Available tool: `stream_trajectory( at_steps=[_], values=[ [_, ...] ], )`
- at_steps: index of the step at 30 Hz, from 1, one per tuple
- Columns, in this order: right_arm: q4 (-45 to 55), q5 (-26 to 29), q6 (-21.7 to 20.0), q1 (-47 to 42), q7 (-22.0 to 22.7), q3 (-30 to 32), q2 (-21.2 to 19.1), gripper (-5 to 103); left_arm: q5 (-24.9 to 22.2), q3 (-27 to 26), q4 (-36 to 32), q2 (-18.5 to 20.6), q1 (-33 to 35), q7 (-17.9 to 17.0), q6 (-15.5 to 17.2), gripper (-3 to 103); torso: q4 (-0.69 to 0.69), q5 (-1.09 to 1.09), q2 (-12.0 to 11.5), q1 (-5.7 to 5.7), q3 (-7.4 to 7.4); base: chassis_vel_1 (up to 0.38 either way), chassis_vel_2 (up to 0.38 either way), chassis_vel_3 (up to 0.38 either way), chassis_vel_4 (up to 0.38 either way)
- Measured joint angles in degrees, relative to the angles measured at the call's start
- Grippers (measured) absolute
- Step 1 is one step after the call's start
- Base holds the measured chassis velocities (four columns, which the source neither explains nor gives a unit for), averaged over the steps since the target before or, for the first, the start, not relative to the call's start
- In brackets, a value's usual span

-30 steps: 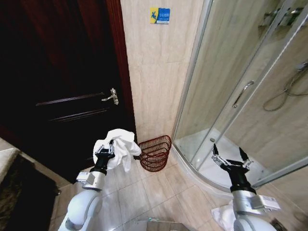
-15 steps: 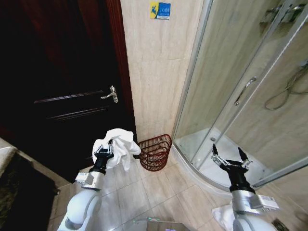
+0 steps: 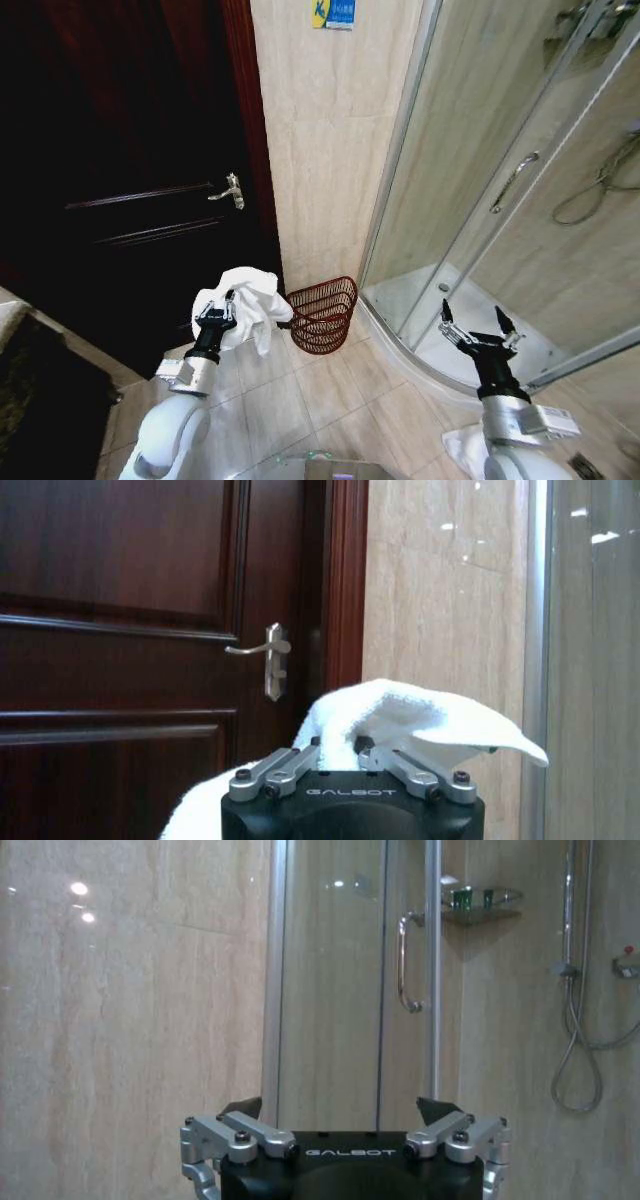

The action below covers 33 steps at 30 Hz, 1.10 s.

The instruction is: Discard the used towel into the hamper.

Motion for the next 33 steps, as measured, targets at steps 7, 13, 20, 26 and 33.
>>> stream_trajectory(
  at_steps=[7,13,20,26,33],
  values=[
    [-0.08,-0.06,0.32,-0.20,-0.02,-0.06,0.00,100,0.00,-0.50,0.12,-0.10,0.24,-0.01,-0.08,10,0.00,0.00,-1.84,-0.83,-1.04,0.000,0.000,0.000,0.000],
    [-0.09,-0.07,0.36,-0.15,-0.03,-0.07,0.00,100,-0.09,-1.04,0.18,-0.40,0.64,-0.01,-0.63,10,0.00,0.00,-3.60,-1.65,-1.98,0.000,0.000,0.000,0.000],
    [-0.04,-0.13,0.52,-0.32,-0.05,-0.06,0.00,100,0.00,-1.10,0.66,-0.61,0.82,-0.01,-1.04,10,0.00,0.00,-5.64,-2.56,-3.12,0.000,0.000,0.000,0.000],
    [-0.04,-0.18,0.86,-0.62,-0.08,0.02,0.00,100,0.04,-0.94,1.05,-0.60,0.55,0.02,-1.07,10,0.00,0.00,-7.34,-3.31,-4.08,0.000,0.000,0.000,0.000],
    [-0.39,-1.06,1.03,-0.51,-0.10,-0.31,0.00,100,-0.05,-0.98,1.37,-0.66,0.48,0.03,-1.28,10,0.01,0.00,-9.09,-4.09,-5.05,0.000,0.000,0.000,0.000]
  ],
)
